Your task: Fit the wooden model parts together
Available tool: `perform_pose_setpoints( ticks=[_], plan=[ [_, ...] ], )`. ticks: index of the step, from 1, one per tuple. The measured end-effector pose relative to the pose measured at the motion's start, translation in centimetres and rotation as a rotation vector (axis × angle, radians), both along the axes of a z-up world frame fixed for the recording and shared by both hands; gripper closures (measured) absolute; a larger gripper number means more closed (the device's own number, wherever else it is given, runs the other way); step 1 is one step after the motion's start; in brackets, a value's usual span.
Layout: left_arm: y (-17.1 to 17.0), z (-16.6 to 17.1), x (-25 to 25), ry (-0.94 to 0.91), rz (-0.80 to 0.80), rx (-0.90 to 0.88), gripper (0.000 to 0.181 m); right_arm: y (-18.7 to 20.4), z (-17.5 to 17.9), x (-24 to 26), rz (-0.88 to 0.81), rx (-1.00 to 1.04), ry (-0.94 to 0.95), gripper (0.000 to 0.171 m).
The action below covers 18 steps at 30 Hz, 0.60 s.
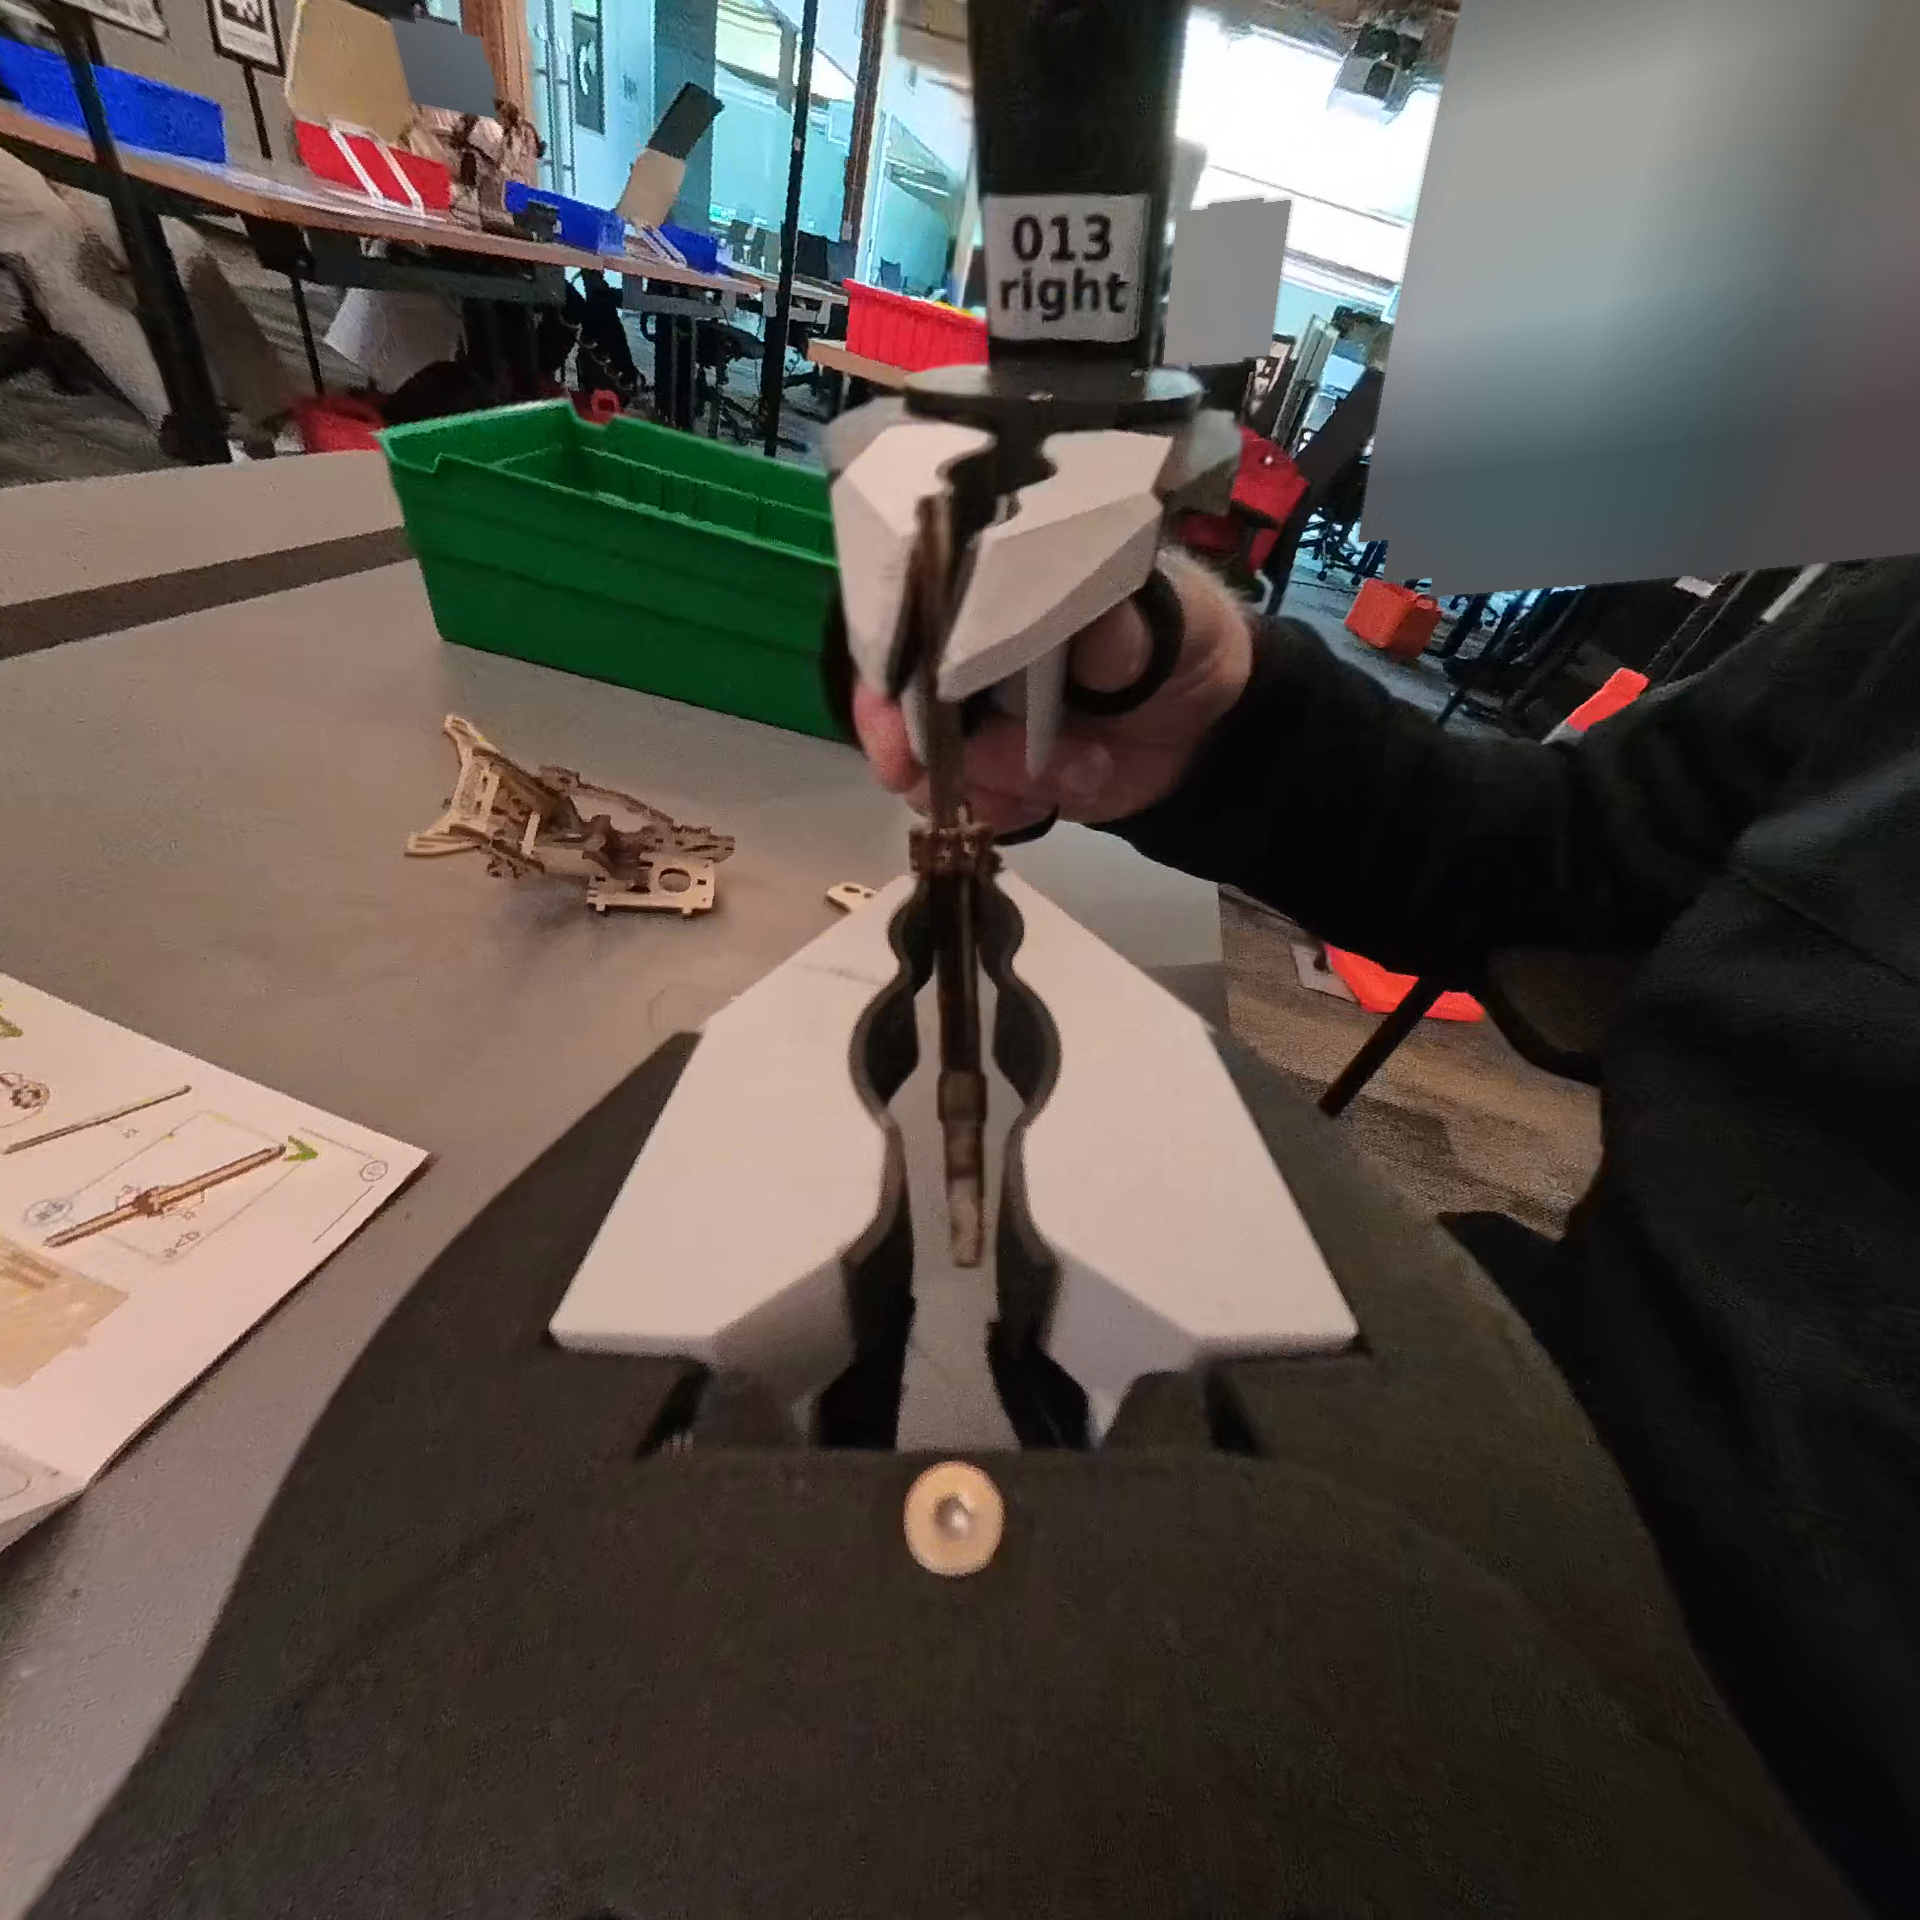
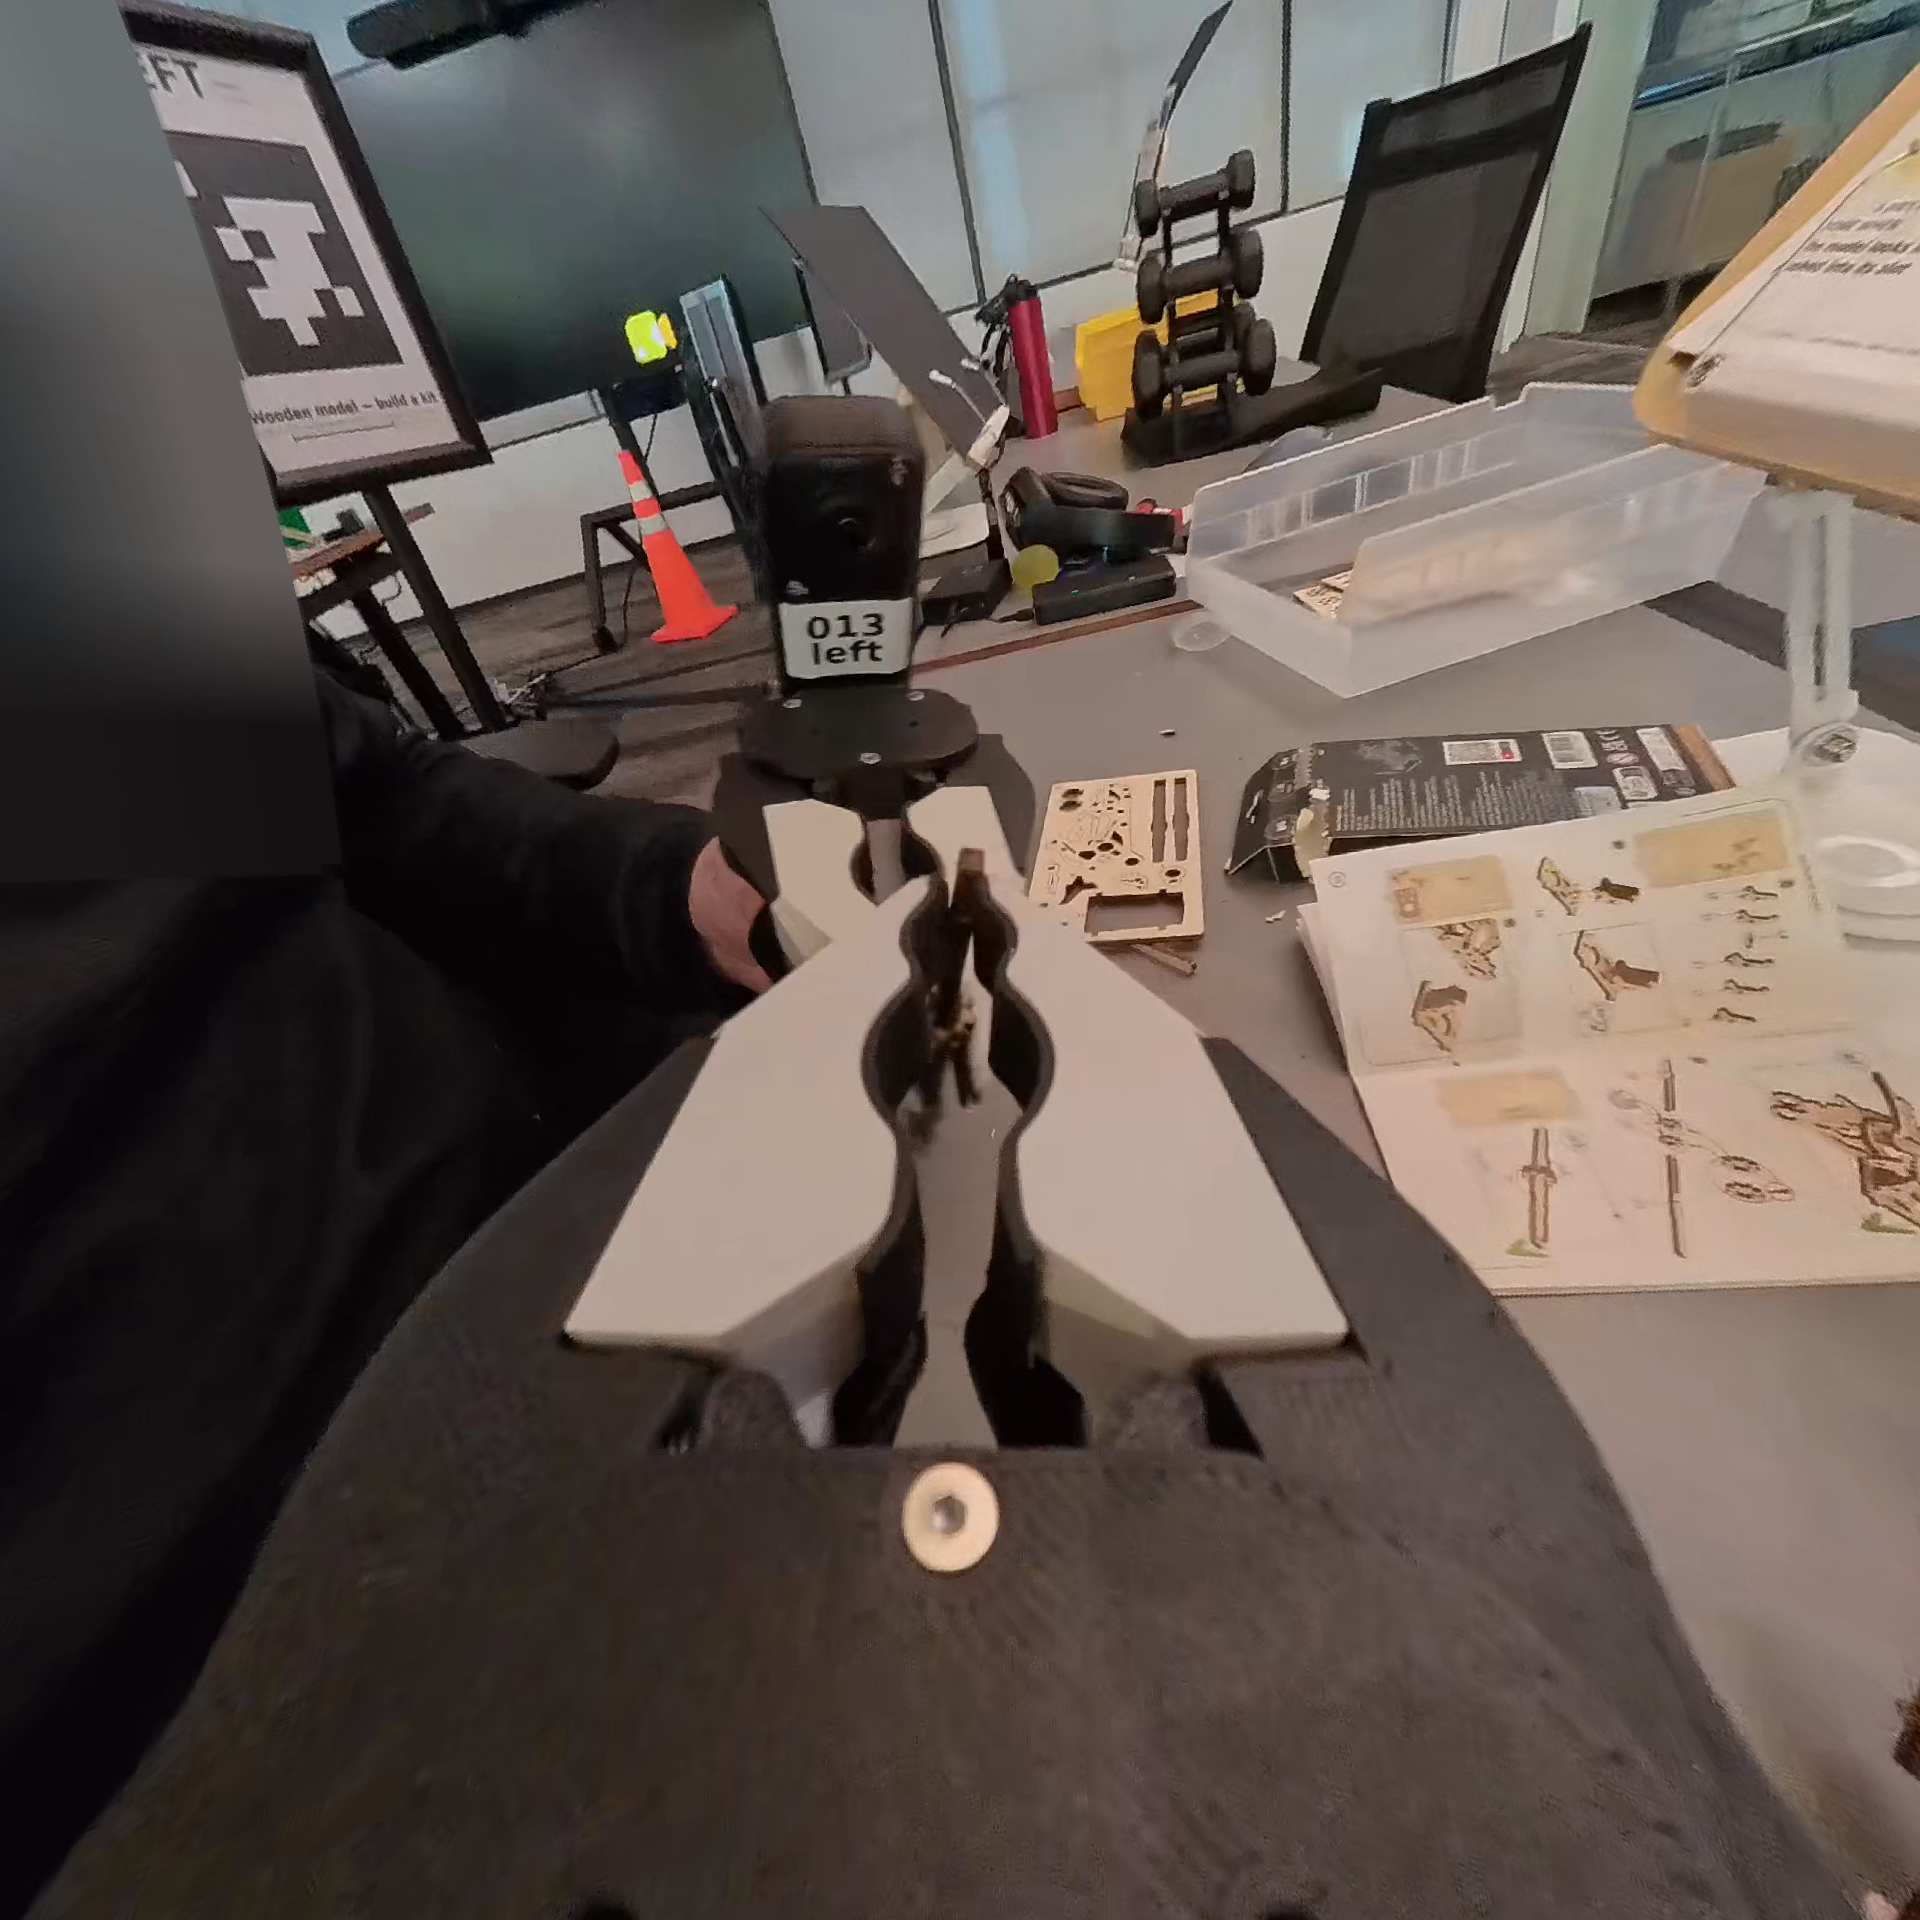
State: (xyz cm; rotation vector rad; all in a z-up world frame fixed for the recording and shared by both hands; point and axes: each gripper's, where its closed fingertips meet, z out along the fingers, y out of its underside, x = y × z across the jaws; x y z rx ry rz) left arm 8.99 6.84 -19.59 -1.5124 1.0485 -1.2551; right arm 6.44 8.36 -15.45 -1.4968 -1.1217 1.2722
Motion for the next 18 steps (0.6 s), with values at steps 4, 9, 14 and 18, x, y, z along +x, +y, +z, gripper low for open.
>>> perform_pose_setpoints(
  ticks=[4, 9, 14, 18],
  plan=[
    [0.8, -1.2, -0.4, 0.006, -0.006, -0.039, 0.172, 0.5, -1.1, -0.7, -0.019, 0.048, -0.079, 0.171],
    [2.6, -2.5, -1.4, 0.060, 0.038, -0.020, 0.159, 2.0, -3.5, -1.1, -0.082, 0.126, -0.206, 0.171],
    [3.5, -3.7, -1.2, 0.156, 0.037, 0.051, 0.172, 2.3, -5.8, -2.2, -0.077, 0.136, -0.301, 0.171],
    [3.9, -2.4, -1.2, 0.132, 0.010, 0.074, 0.171, 2.6, -4.5, -2.5, -0.079, 0.167, -0.303, 0.171]
  ],
)
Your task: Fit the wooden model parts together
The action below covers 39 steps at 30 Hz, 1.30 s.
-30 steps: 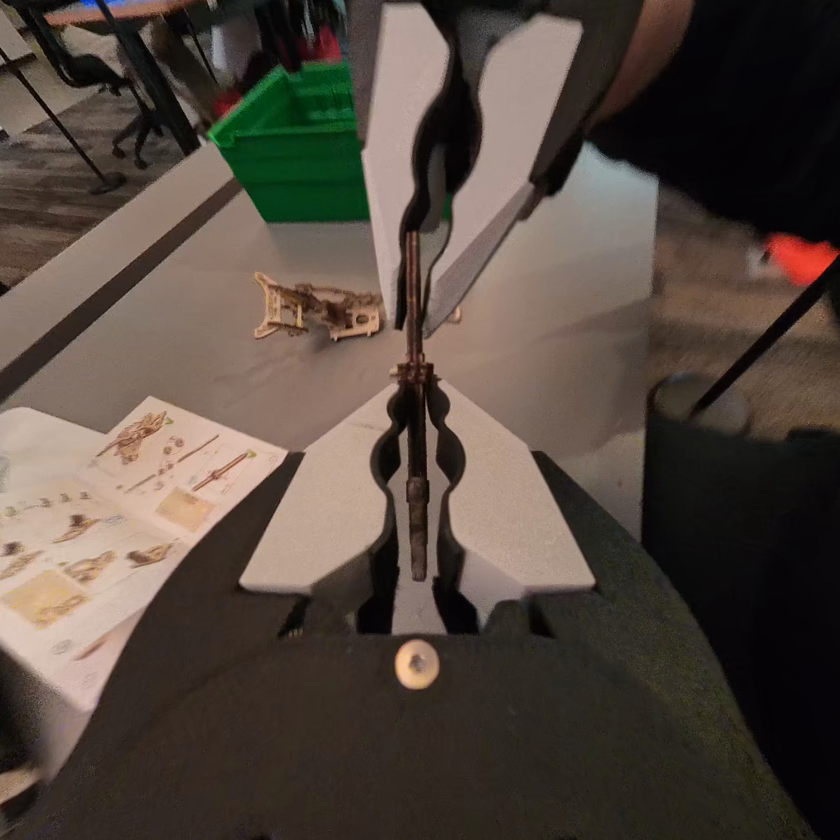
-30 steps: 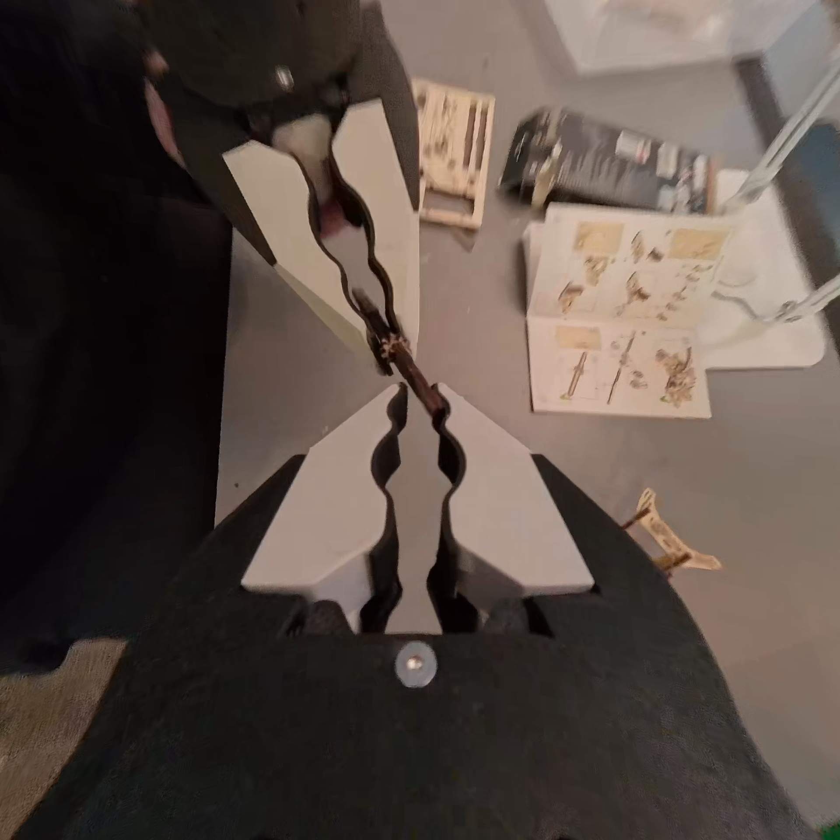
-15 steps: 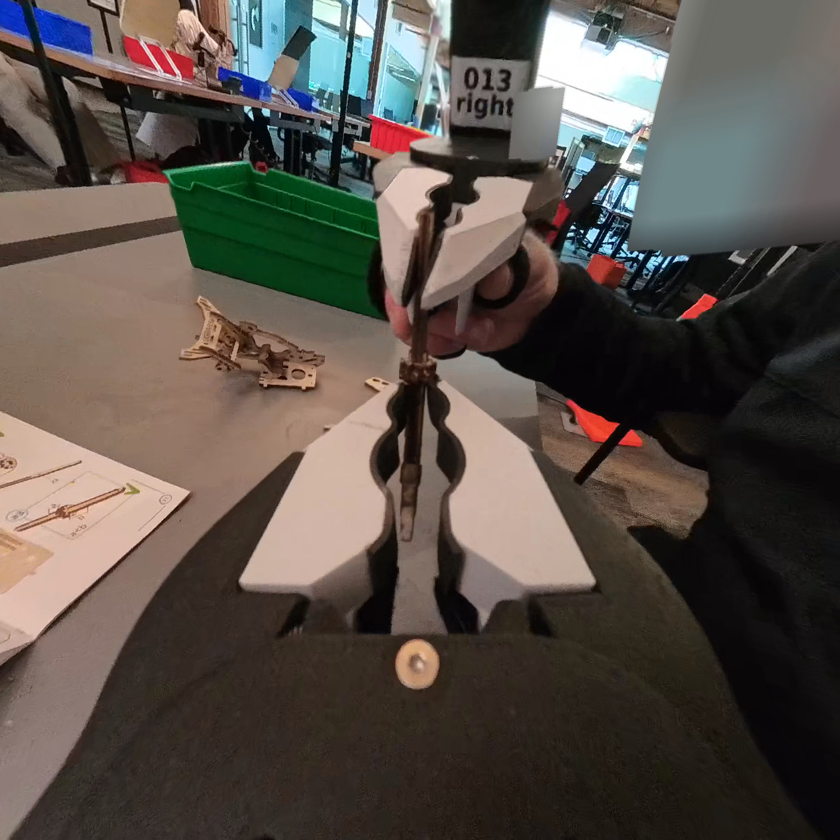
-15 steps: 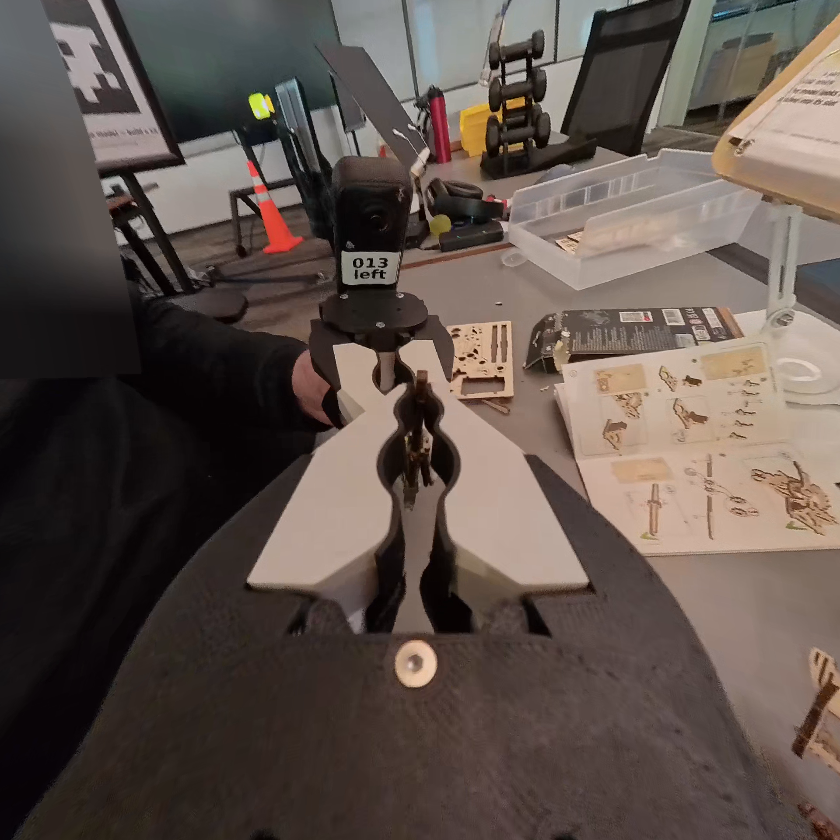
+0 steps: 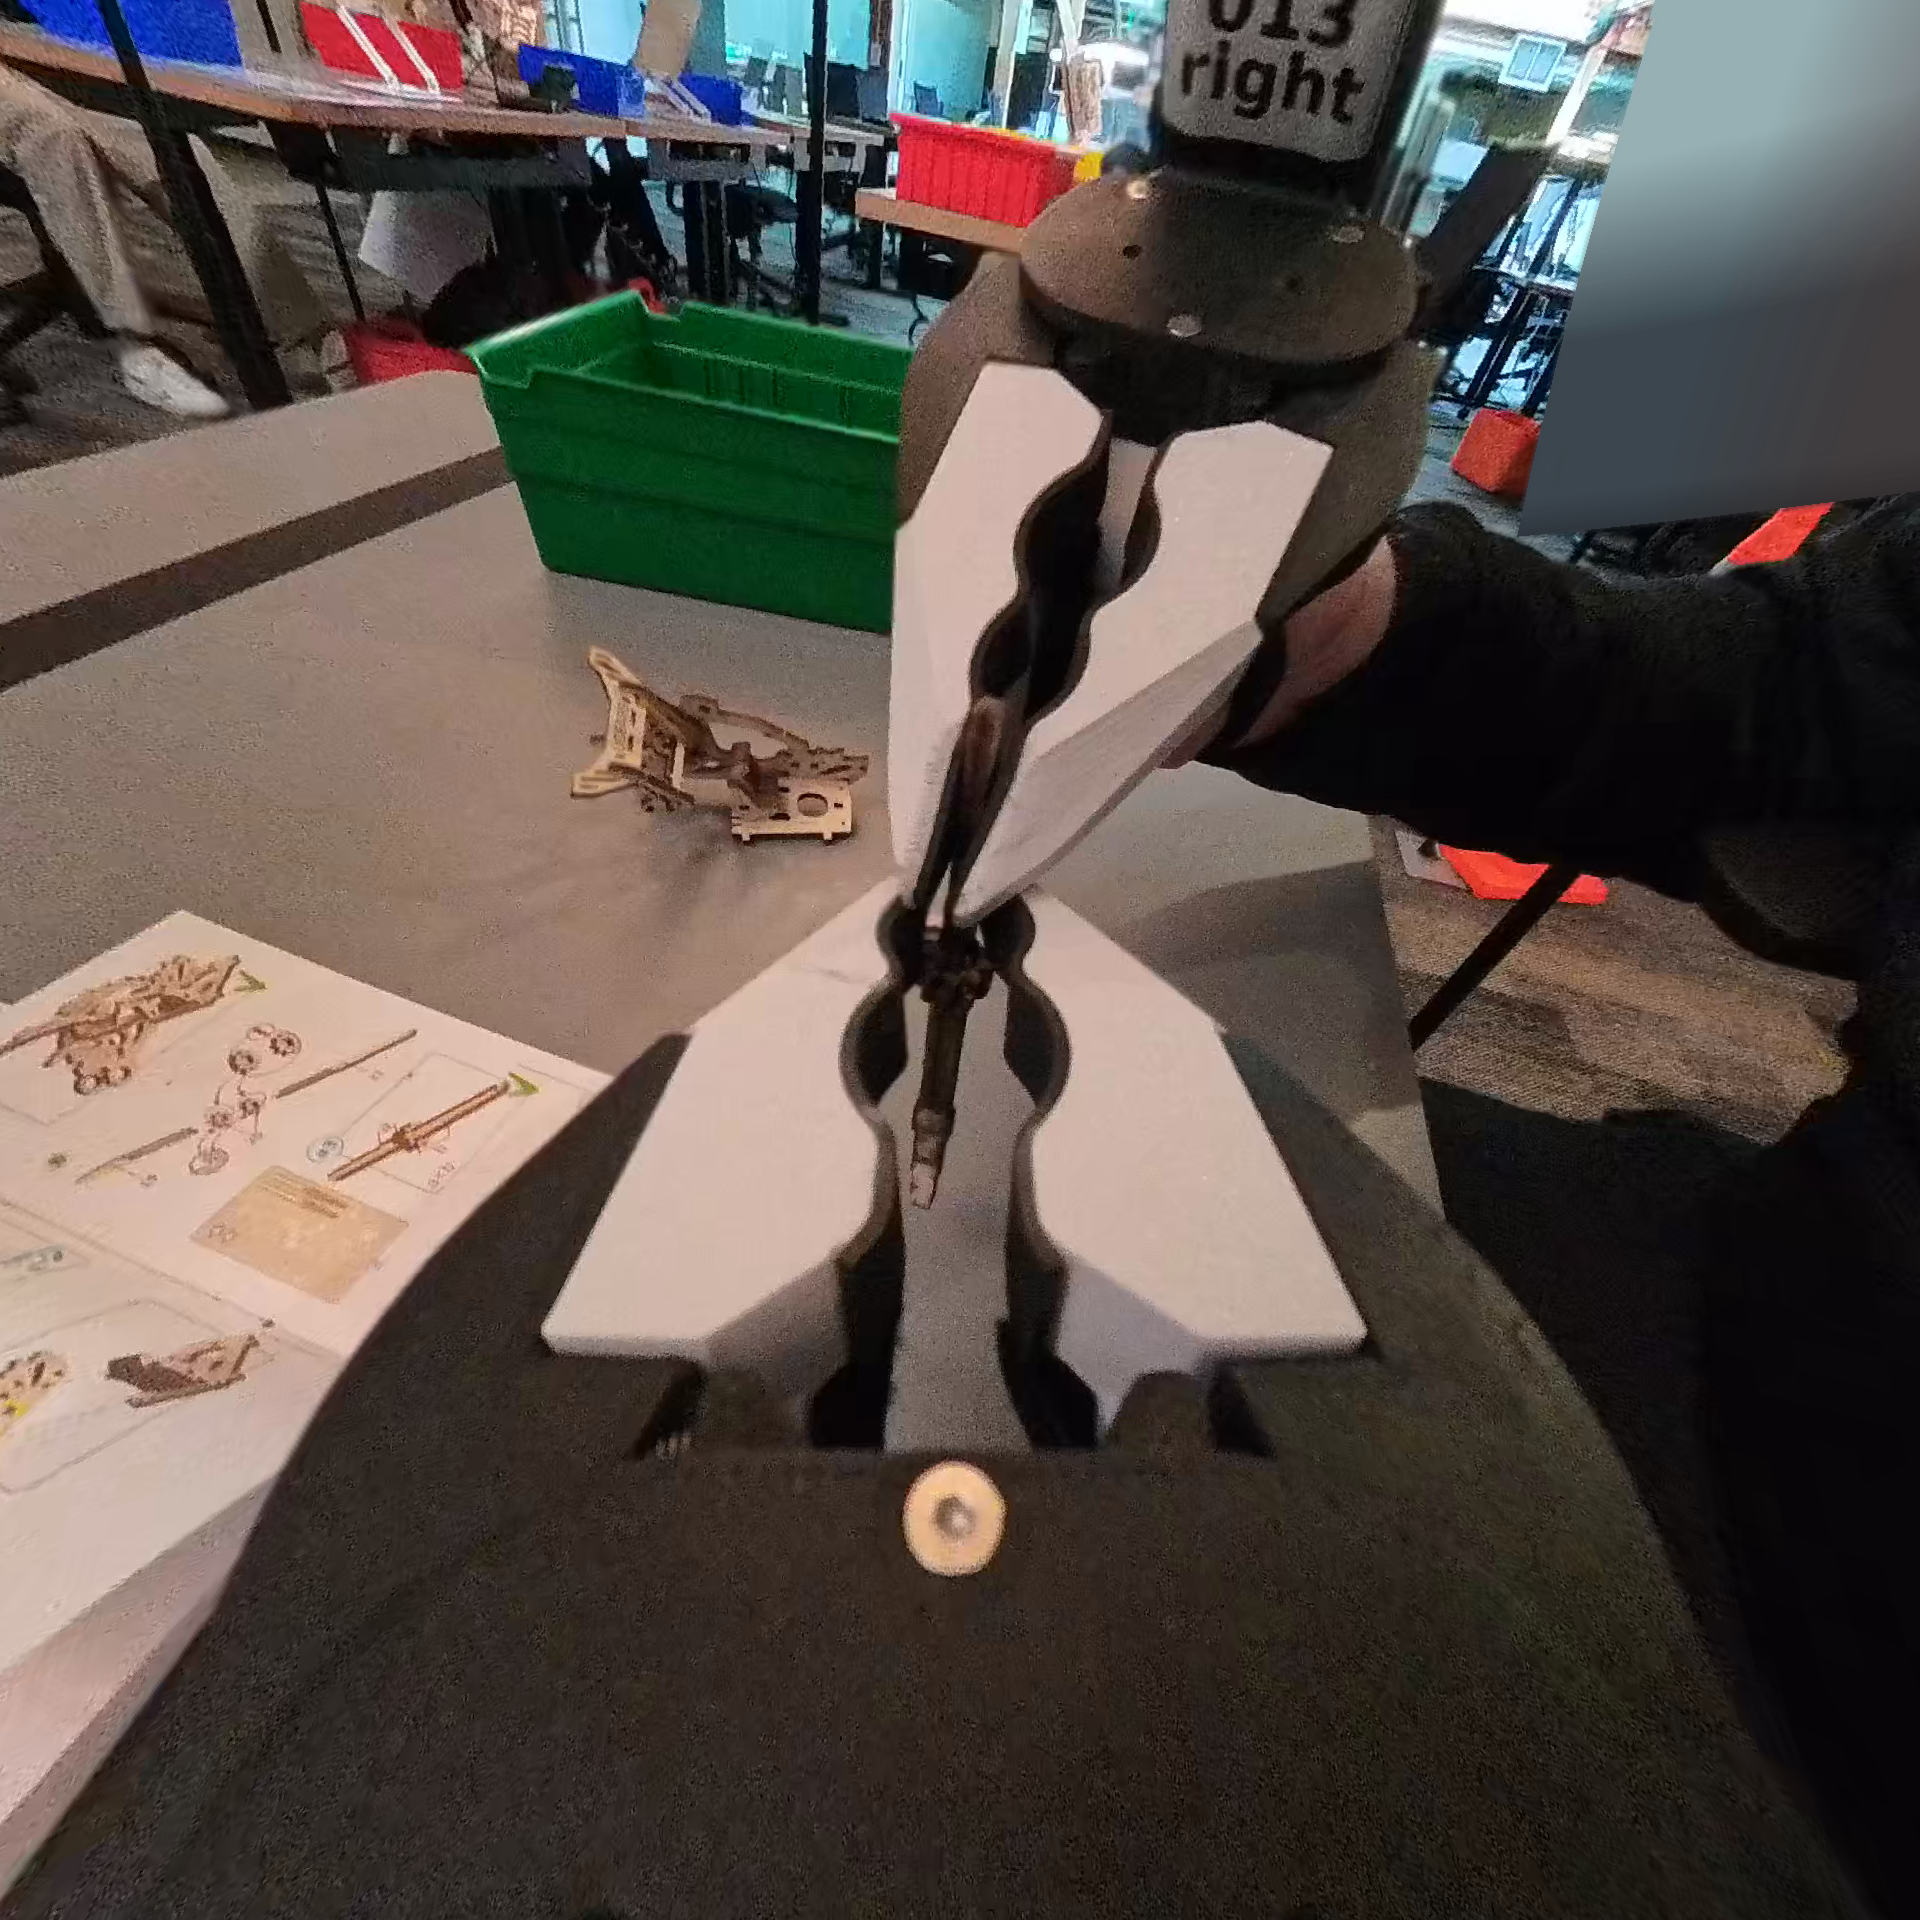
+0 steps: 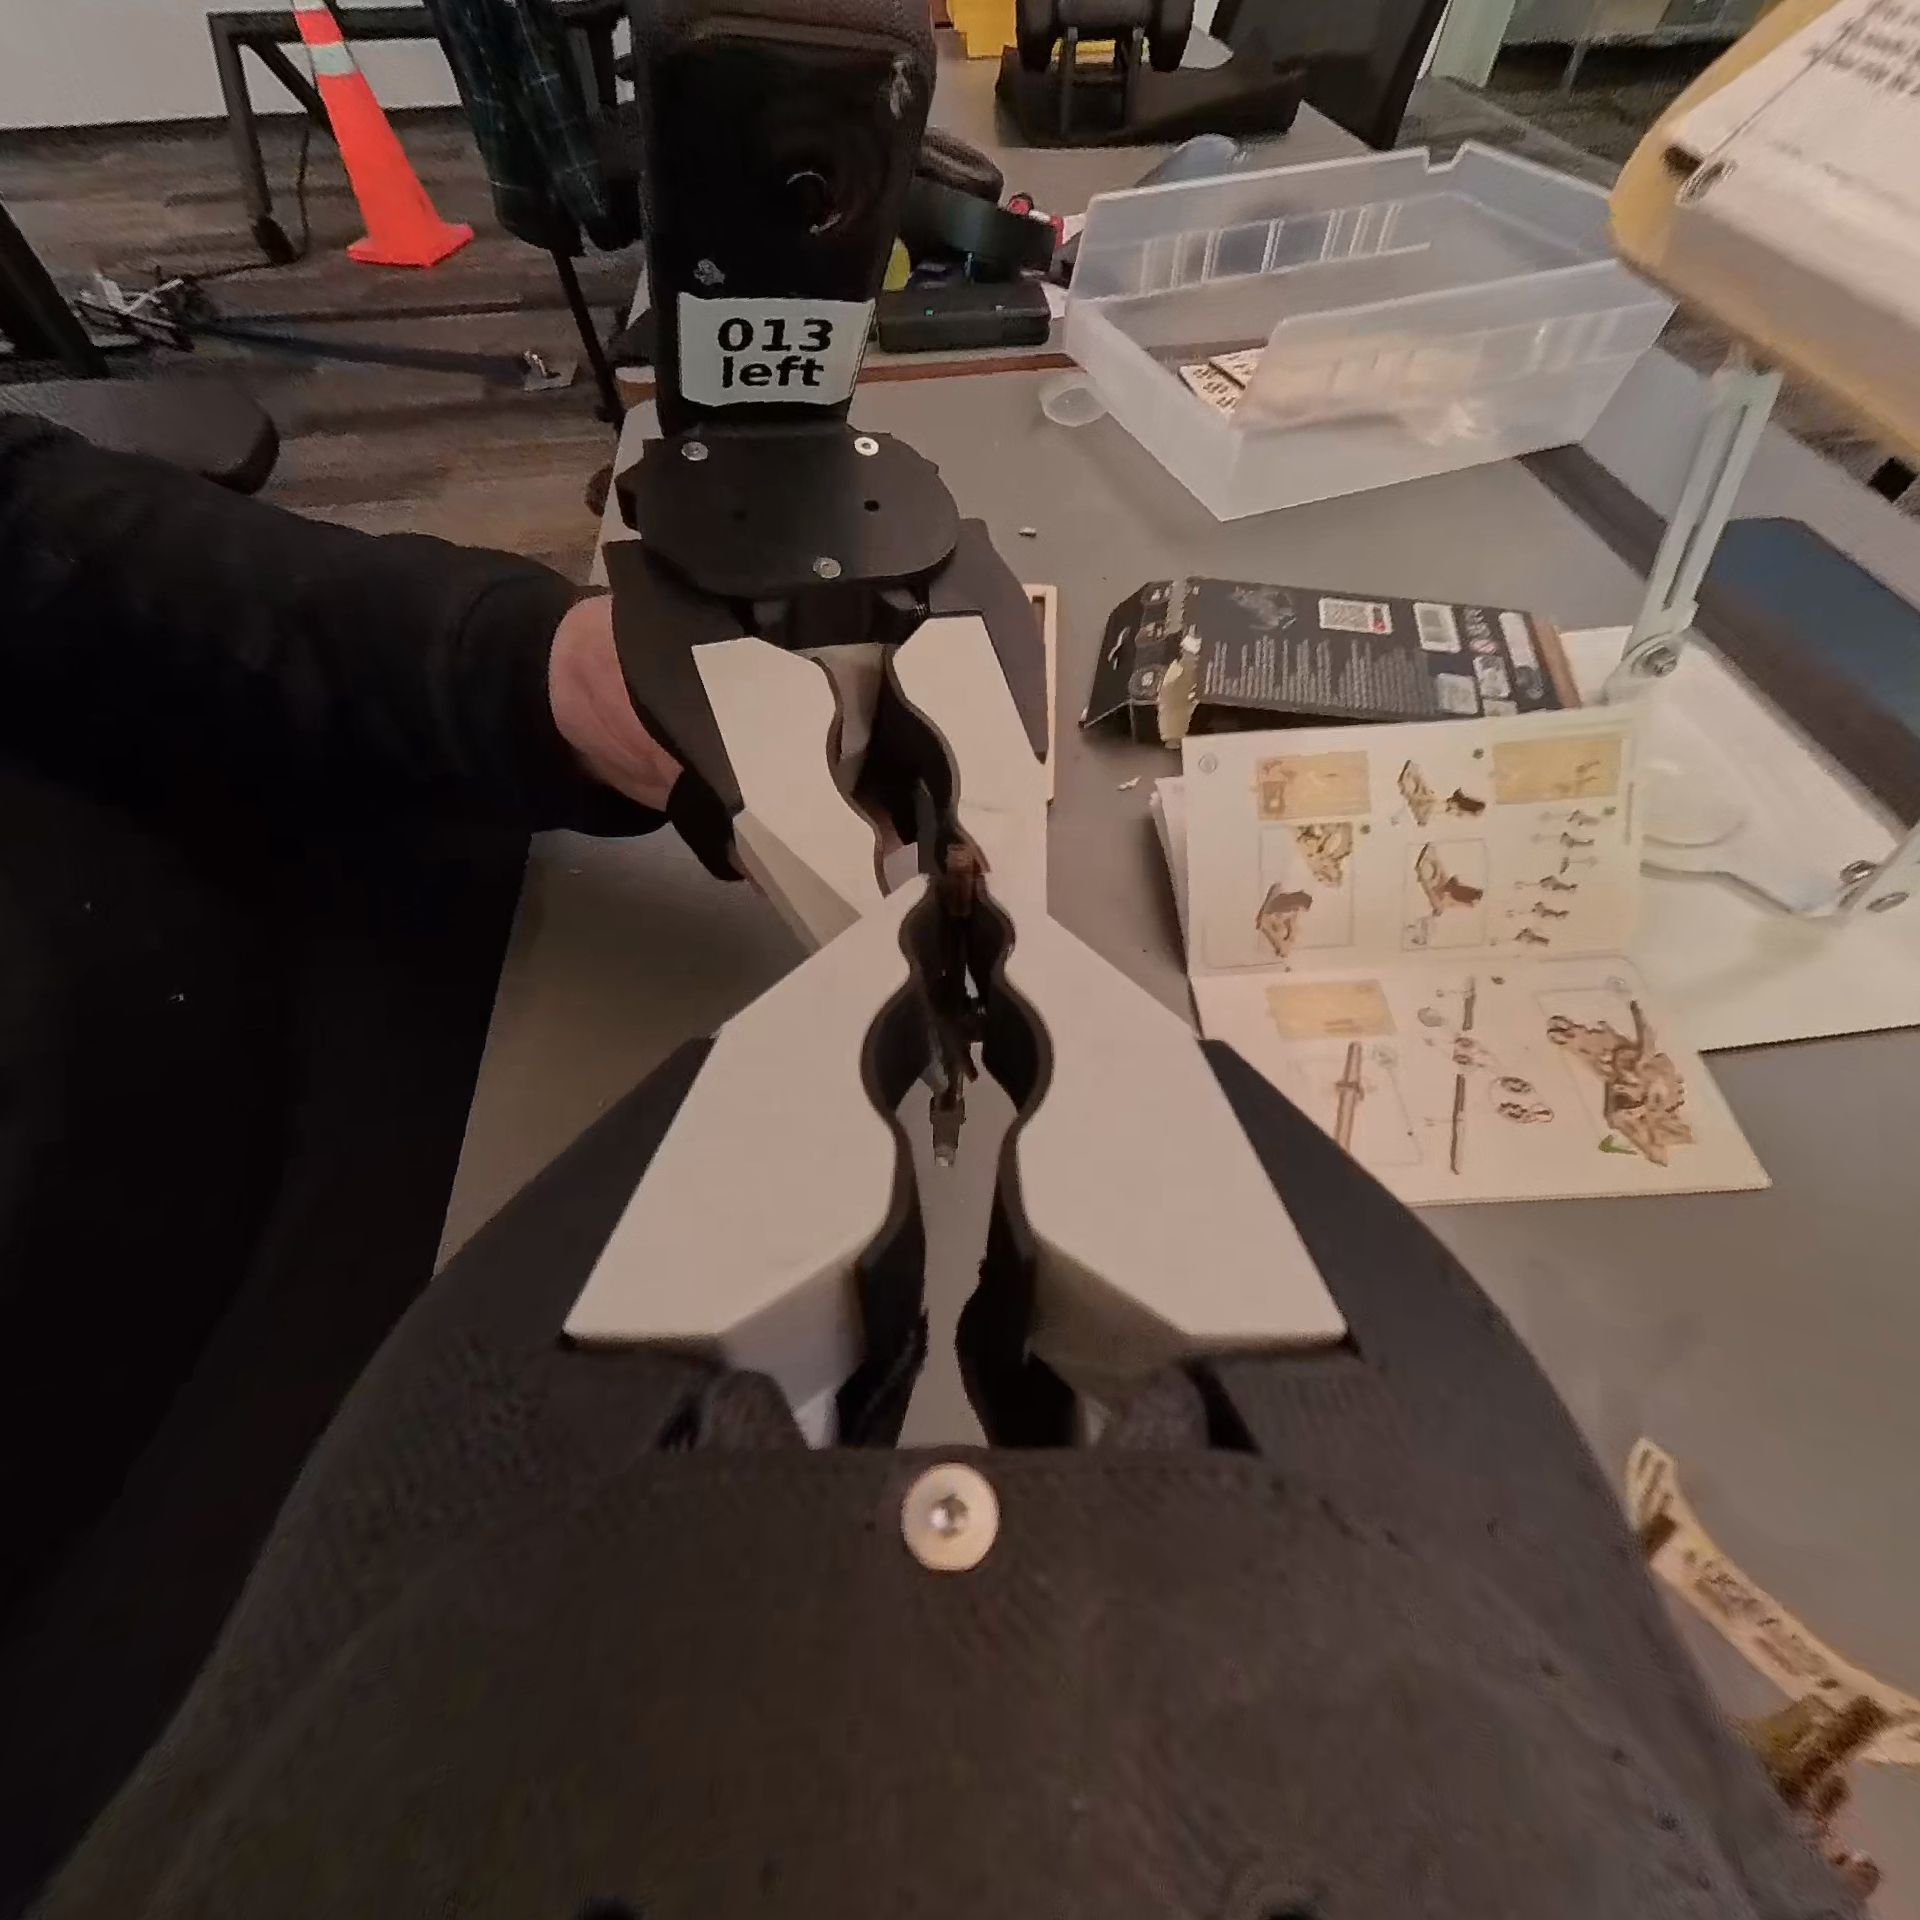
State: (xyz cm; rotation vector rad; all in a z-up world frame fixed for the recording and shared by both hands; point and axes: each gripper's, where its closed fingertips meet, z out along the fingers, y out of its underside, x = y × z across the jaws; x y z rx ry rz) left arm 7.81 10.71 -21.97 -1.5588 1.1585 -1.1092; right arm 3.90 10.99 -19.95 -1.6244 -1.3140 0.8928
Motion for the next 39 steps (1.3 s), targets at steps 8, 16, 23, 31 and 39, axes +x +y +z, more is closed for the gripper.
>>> perform_pose_setpoints(
  ticks=[8, 16, 23, 31, 39],
  plan=[
    [0.6, -3.0, 0.1, 0.120, 0.014, 0.016, 0.175, 0.6, -2.5, 0.1, -0.036, 0.023, -0.039, 0.170],
    [0.8, 0.1, -1.1, 0.135, 0.040, 0.080, 0.160, 0.3, 0.0, 0.5, -0.046, 0.032, 0.082, 0.171],
    [0.9, 3.9, -2.1, -0.089, 0.043, -0.007, 0.166, 0.6, -1.3, 0.9, -0.048, -0.001, 0.090, 0.171],
    [0.4, 2.1, 0.1, 0.031, 0.022, 0.052, 0.181, 0.4, -2.4, 0.1, -0.034, 0.006, 0.039, 0.171],
    [0.4, 5.1, 0.5, 0.026, 0.010, 0.107, 0.181, 0.6, 0.7, 0.3, -0.037, 0.063, 0.079, 0.171]
  ],
)
